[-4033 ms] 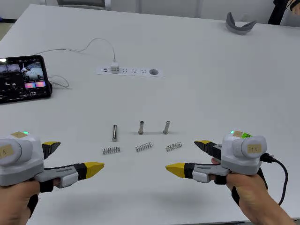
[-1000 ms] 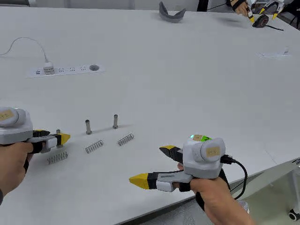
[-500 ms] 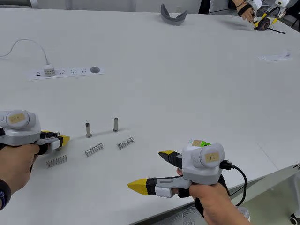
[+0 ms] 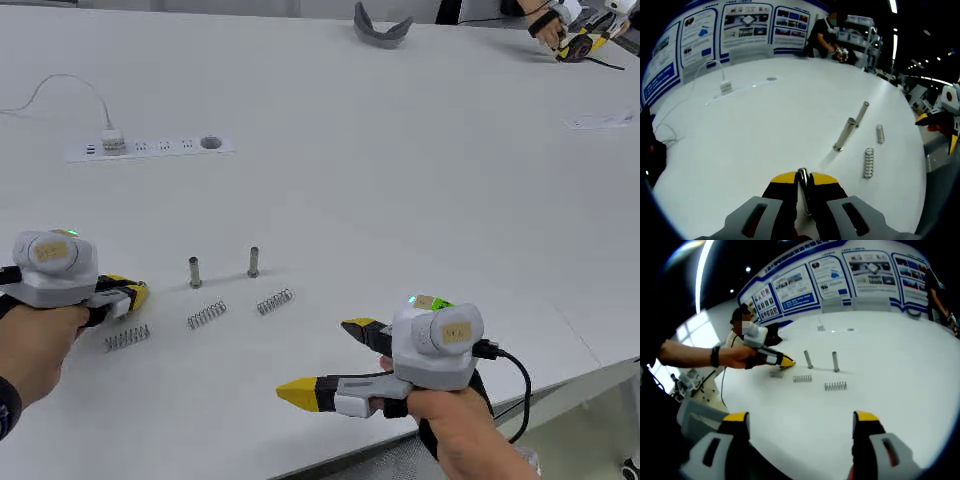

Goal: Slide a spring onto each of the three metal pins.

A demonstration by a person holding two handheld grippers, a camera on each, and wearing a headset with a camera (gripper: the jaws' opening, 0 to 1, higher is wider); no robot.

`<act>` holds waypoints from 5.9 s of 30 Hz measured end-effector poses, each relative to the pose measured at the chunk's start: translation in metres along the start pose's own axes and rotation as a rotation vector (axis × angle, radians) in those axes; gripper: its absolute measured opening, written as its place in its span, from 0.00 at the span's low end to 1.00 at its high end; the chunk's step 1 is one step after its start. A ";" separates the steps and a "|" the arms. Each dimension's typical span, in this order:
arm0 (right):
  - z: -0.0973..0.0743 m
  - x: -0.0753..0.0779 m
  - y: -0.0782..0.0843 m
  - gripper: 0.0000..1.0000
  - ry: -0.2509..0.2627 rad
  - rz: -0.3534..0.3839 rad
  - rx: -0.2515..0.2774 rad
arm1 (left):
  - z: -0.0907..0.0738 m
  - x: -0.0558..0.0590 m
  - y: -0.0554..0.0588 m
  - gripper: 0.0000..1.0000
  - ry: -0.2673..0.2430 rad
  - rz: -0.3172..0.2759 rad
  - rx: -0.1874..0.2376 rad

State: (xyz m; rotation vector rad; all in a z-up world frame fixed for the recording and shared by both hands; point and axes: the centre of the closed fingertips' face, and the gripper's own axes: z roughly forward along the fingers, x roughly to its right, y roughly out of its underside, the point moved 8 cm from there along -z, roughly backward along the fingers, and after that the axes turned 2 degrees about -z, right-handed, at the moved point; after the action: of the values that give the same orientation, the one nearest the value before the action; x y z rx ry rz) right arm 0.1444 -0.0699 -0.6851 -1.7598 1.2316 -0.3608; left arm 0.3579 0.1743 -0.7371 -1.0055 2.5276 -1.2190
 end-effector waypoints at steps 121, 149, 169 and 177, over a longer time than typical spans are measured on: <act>0.011 0.003 -0.005 0.87 -0.025 -0.005 -0.029 | -0.036 -0.001 -0.018 0.08 -0.044 0.121 0.018; 0.022 0.006 -0.009 0.86 -0.046 -0.030 -0.034 | -0.077 0.010 0.029 0.39 -0.051 0.003 0.021; 0.036 -0.002 -0.016 0.86 -0.069 -0.057 -0.029 | -0.111 0.020 0.049 0.57 -0.073 -0.037 0.052; 0.038 -0.004 -0.014 0.87 -0.071 -0.064 -0.035 | -0.127 0.026 0.055 0.66 -0.056 -0.101 0.109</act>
State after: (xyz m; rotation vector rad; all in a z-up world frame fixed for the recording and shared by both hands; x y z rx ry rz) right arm 0.1767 -0.0463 -0.6925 -1.8300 1.1398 -0.3132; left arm 0.2585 0.2627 -0.6909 -1.1359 2.3670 -1.3202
